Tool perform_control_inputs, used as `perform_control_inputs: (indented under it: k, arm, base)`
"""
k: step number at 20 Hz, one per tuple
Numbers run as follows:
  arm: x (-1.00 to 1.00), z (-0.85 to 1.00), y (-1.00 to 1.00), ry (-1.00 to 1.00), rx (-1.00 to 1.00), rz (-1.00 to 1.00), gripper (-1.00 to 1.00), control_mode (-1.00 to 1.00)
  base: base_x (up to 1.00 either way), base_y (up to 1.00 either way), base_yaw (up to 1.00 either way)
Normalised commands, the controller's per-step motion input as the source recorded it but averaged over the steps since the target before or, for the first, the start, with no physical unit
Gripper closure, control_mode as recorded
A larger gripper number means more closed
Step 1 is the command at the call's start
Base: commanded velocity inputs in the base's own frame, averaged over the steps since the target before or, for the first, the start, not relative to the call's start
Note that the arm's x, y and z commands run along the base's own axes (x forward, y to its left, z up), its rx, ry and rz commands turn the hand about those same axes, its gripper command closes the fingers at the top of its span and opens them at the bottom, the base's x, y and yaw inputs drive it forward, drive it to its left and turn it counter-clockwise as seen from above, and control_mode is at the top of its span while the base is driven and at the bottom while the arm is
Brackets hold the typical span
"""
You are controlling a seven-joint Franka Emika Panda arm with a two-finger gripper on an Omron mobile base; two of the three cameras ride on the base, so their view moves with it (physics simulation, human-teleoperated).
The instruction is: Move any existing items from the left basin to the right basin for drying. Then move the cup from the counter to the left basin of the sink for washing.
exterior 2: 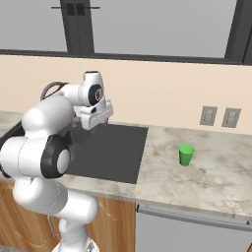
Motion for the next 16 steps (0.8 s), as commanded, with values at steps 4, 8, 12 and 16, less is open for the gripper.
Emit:
perform_control_inputs:
  k: [4,8,12,16]
  arm:
    - [-0.27,0.22,-0.35,0.00,-0.04,-0.20,-1.00,-1.00]
    - [-0.30,0.19,-0.35,0.00,-0.03,-0.20,-1.00,-1.00]
    - [-0.35,0.13,-0.31,0.00,-0.05,-0.21,-1.00,-1.00]
    - [-0.31,0.04,-0.30,0.00,-0.08,-0.23,-1.00,-1.00]
  base:
    - [0.00,0.00,0.00]
    - [0.00,0.00,0.00]
    - [0.00,0.00,0.00]
    - [0.00,0.00,0.00]
